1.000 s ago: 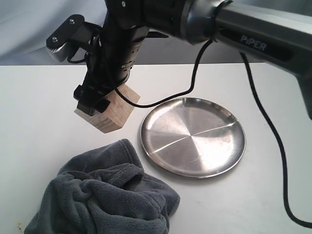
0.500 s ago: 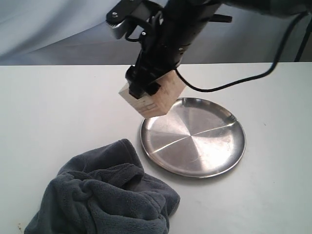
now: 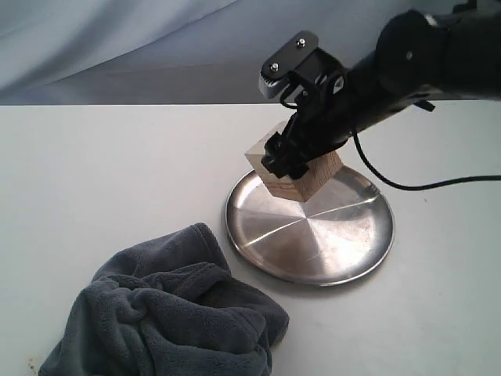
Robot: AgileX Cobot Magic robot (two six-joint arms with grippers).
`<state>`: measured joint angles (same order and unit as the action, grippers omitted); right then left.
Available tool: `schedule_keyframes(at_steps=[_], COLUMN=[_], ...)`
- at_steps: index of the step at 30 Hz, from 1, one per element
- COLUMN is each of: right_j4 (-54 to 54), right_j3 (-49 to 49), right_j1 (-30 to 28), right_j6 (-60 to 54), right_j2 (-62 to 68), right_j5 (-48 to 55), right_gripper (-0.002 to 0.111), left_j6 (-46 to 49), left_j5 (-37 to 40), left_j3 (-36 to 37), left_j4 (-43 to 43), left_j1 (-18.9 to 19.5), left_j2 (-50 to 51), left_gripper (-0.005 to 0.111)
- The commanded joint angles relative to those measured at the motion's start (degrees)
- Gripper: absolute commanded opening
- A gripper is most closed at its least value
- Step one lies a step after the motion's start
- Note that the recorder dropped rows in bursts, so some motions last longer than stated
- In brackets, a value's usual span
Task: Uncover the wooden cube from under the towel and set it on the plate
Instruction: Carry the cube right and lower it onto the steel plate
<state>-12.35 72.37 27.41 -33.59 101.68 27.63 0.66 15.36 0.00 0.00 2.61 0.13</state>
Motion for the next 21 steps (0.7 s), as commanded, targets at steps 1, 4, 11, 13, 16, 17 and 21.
schedule_keyframes(at_steps=[1,4,11,13,16,17,21], right_j4=[-0.9,-2.6,-3.3,-3.4,-3.4,-3.4,-3.4], right_j3=[-5.5,-7.4,-8.2,-8.2,-8.2,-8.2,-8.2], right_j1=[-0.2,-0.2,-0.2,-0.2,-0.2,-0.2,-0.2], right_j6=[-0.7,-0.5,-0.5,-0.5,-0.5,-0.5,-0.5], right_j2=[-0.6,1.0,6.1,6.9,7.4,7.4,7.4], right_j5=[-11.6,-14.6,-21.2,-23.5,-24.0,-23.5,-19.8], right_gripper=[0.000,0.000,0.000,0.000,0.000,0.000,0.000], left_j6=[-0.1,-0.1,-0.1,-0.1,-0.1,-0.1,-0.1], left_j5=[-0.4,-0.4,-0.4,-0.4,-0.4,-0.4,-0.4], left_j3=[0.0,0.0,0.0,0.0,0.0,0.0,0.0], left_j4=[0.0,0.0,0.0,0.0,0.0,0.0,0.0], left_j1=[-0.2,-0.2,-0.2,-0.2,-0.2,-0.2,-0.2], left_j2=[-0.1,-0.1,-0.1,-0.1,-0.1,-0.1,-0.1], left_gripper=[0.000,0.000,0.000,0.000,0.000,0.000,0.000])
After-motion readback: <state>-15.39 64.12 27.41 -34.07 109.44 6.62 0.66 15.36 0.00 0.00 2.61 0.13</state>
